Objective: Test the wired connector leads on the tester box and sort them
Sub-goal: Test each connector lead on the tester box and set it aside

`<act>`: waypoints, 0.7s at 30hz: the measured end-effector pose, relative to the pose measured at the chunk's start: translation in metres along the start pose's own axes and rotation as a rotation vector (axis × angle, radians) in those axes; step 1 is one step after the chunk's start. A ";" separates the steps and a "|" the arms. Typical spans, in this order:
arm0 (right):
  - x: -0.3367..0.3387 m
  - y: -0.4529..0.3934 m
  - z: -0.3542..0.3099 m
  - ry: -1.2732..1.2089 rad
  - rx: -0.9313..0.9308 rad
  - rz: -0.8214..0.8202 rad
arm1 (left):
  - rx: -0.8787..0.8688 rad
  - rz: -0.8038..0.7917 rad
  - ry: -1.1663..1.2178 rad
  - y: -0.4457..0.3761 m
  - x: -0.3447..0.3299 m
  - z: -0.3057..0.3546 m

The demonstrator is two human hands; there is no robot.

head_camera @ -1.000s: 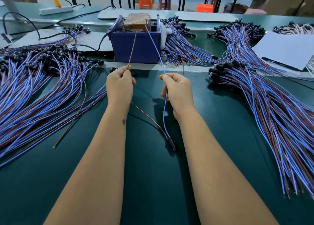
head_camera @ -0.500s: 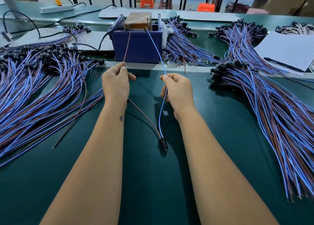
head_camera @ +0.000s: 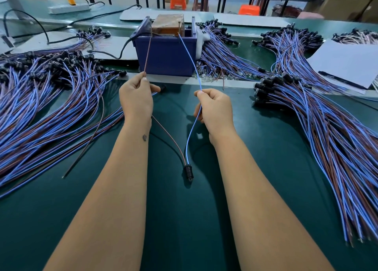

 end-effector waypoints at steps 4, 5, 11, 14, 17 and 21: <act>0.001 0.000 0.000 -0.009 0.001 0.001 | 0.032 0.002 0.043 0.001 0.000 -0.002; 0.001 0.000 0.000 -0.013 0.003 0.001 | 0.032 0.005 0.046 0.000 0.000 -0.003; -0.001 -0.001 0.001 -0.026 -0.005 -0.002 | 0.044 -0.010 0.026 -0.005 -0.003 -0.008; -0.001 -0.001 0.001 -0.031 -0.007 -0.012 | 0.013 -0.024 0.011 -0.007 -0.004 -0.008; -0.001 -0.001 0.001 -0.041 -0.008 -0.015 | 0.005 -0.012 0.017 -0.010 -0.002 -0.011; -0.001 0.000 0.000 -0.055 -0.003 -0.009 | 0.025 -0.015 0.018 -0.015 -0.002 -0.013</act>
Point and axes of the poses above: each hand's wrist, its own y-axis away from the middle knuckle, its own x-axis out of the back of the hand, z = x × y, the point moved 10 cm from there along -y, towards the middle knuckle, and after that the axes turned 4 degrees about -z, right-handed, at the moved point
